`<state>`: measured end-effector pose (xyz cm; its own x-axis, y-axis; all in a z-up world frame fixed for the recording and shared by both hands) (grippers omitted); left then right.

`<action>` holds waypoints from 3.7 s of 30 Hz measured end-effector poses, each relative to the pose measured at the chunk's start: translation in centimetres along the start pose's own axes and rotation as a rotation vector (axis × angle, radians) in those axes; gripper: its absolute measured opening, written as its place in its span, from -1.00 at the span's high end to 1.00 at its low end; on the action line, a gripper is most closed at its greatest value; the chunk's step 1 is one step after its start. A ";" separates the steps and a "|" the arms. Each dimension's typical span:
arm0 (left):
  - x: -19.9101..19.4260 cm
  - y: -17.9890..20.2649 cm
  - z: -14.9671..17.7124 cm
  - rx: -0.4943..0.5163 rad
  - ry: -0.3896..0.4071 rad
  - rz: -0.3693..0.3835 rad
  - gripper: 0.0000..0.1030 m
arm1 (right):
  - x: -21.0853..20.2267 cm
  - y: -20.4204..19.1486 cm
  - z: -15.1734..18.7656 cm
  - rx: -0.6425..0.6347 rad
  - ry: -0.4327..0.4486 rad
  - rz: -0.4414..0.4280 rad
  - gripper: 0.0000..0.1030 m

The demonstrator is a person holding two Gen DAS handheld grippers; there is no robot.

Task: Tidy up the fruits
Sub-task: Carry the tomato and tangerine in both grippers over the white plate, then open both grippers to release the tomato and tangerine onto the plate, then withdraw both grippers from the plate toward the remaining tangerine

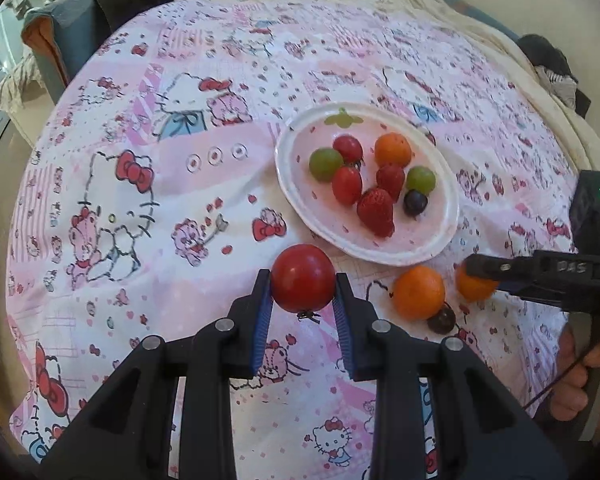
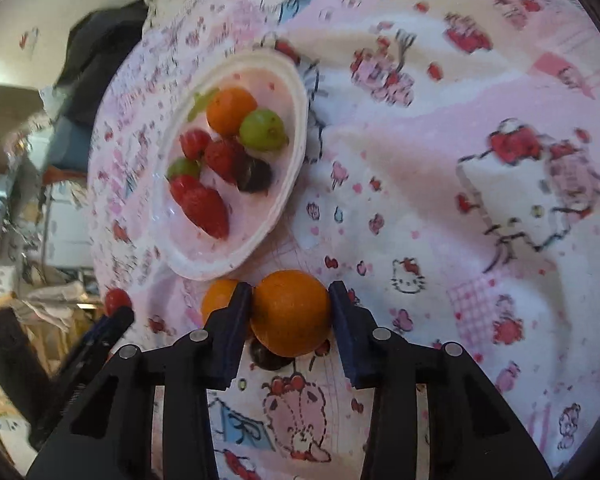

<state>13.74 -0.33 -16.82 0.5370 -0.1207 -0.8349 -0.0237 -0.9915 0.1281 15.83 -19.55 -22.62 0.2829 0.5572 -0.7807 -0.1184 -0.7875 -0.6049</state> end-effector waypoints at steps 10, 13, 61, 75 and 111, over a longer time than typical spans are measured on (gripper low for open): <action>-4.8 -2.0 -6.6 -0.061 0.215 -0.018 0.50 | -7.6 -5.5 -5.3 -0.081 0.216 -0.184 0.20; -4.7 -2.0 -8.6 -0.043 0.237 -0.024 0.50 | -8.0 -7.0 -7.0 -0.105 0.234 -0.207 0.20; 10.1 2.8 -11.0 0.089 0.029 0.030 -0.58 | 2.2 -5.1 -12.8 -0.231 0.141 0.038 -0.75; 6.1 1.1 -10.9 0.042 0.086 -0.001 -0.58 | -2.1 -8.2 -13.0 -0.321 0.254 -0.007 -0.76; -4.1 0.6 -2.7 -0.106 0.091 -0.011 -0.58 | -11.9 -6.0 -1.4 -0.263 0.414 0.084 -0.76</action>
<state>13.81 -0.26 -11.89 0.6111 -0.0997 -0.7852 0.0696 -0.9814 0.1788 14.49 -21.78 -9.46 0.6432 0.3797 -0.6649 0.0721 -0.8946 -0.4411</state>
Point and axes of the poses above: each gripper's, at about its wrist camera, not at the fingertips, and x roughly the way its jaws point, y to its right, z to its underside, the point moved 10 cm from there along x, roughly the way its jaws point, and after that the axes turned 5 degrees about y, right-handed, at the moved point
